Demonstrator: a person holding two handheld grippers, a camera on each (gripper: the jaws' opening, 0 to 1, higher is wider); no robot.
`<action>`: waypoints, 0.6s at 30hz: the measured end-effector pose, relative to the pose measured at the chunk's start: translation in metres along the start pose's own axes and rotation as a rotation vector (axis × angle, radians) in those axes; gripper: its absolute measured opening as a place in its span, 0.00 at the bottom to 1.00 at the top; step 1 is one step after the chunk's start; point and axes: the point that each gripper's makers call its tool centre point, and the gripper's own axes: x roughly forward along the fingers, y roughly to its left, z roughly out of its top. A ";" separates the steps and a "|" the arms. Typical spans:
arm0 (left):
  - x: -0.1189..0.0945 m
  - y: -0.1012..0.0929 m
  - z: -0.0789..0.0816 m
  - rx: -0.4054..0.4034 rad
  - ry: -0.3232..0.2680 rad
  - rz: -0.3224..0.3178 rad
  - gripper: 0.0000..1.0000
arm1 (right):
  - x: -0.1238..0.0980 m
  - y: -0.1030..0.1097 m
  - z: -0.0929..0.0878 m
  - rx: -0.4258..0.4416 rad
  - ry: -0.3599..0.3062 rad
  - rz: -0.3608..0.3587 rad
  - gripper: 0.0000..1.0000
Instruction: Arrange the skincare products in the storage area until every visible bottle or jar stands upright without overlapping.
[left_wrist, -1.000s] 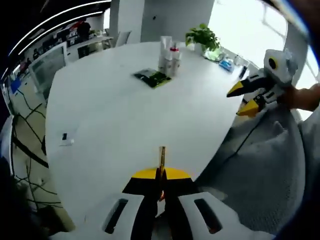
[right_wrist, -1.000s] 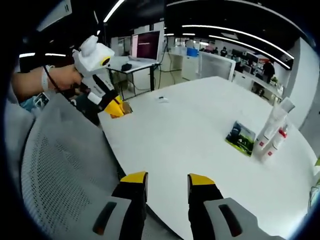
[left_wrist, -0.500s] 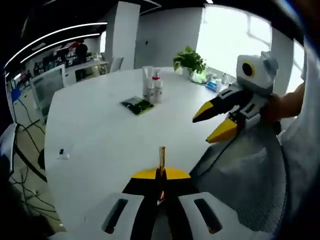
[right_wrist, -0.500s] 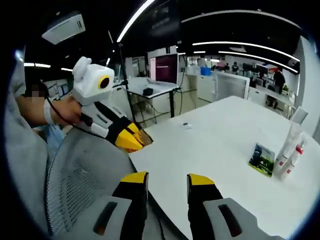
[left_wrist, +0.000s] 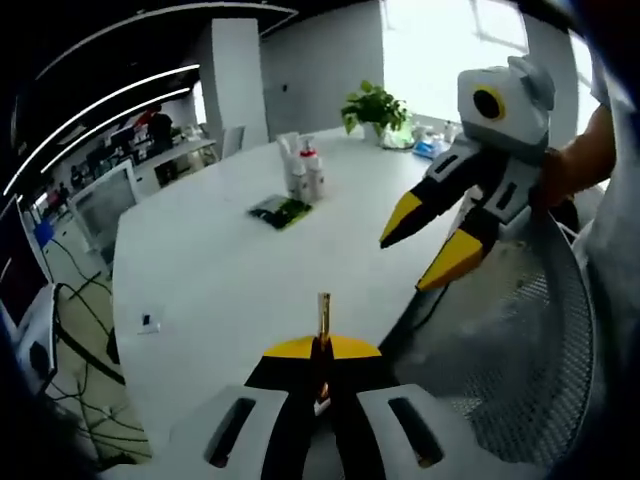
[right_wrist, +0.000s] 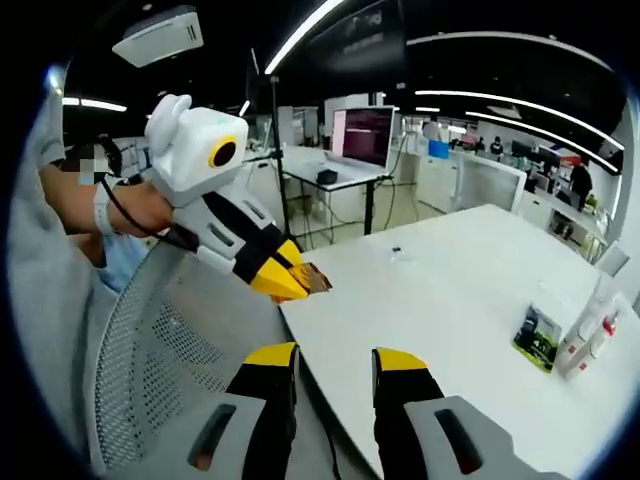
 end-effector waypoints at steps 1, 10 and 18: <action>0.001 -0.001 -0.001 0.008 0.004 -0.002 0.00 | 0.000 0.000 0.000 0.003 0.001 0.000 0.24; 0.007 -0.002 -0.002 0.054 0.004 0.015 0.00 | -0.001 0.003 -0.005 -0.019 0.025 0.003 0.25; 0.009 -0.007 -0.004 0.083 0.013 0.008 0.00 | 0.001 0.004 -0.008 -0.007 0.036 0.012 0.26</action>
